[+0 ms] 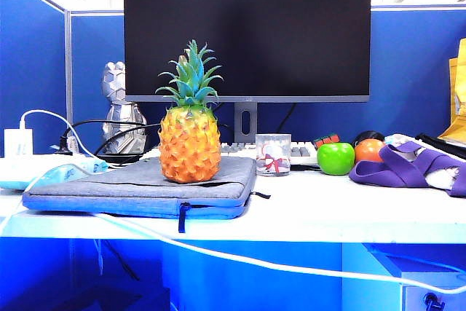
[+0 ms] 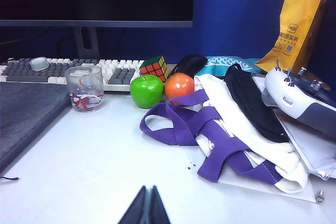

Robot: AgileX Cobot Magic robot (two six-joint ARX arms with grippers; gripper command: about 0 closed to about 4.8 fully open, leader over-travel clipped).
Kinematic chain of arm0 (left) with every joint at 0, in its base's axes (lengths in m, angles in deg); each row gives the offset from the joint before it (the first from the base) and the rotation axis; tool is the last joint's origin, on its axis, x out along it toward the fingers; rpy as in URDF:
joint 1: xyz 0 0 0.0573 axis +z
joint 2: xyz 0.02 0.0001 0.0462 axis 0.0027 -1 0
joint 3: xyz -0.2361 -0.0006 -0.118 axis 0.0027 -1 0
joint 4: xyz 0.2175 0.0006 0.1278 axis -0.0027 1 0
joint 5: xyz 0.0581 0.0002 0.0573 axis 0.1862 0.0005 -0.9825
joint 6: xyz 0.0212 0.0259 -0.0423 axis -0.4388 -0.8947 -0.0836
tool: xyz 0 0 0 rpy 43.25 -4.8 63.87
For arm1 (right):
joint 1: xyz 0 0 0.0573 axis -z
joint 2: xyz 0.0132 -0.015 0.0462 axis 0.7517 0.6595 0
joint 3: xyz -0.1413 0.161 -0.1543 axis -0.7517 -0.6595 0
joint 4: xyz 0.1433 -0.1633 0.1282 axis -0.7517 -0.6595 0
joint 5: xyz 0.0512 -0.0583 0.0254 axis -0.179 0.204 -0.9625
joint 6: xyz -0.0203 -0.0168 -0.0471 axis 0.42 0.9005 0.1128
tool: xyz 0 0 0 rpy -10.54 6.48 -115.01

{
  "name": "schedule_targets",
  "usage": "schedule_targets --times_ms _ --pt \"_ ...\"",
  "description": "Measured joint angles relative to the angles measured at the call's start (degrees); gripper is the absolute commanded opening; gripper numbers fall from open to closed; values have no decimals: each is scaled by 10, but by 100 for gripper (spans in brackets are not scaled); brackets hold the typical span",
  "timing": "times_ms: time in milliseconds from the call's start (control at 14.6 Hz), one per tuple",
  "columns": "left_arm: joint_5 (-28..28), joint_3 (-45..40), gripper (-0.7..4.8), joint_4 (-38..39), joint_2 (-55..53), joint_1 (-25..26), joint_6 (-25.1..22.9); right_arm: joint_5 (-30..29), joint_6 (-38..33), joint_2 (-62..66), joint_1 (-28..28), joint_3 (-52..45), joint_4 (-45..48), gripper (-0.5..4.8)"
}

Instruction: Pick up the pineapple and place it above the gray bag.

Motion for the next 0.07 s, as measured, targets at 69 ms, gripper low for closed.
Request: schedule_targets --times_ms 69 --pt "0 0 30 0 0 0 0 0 0 0 0 0 0 4"
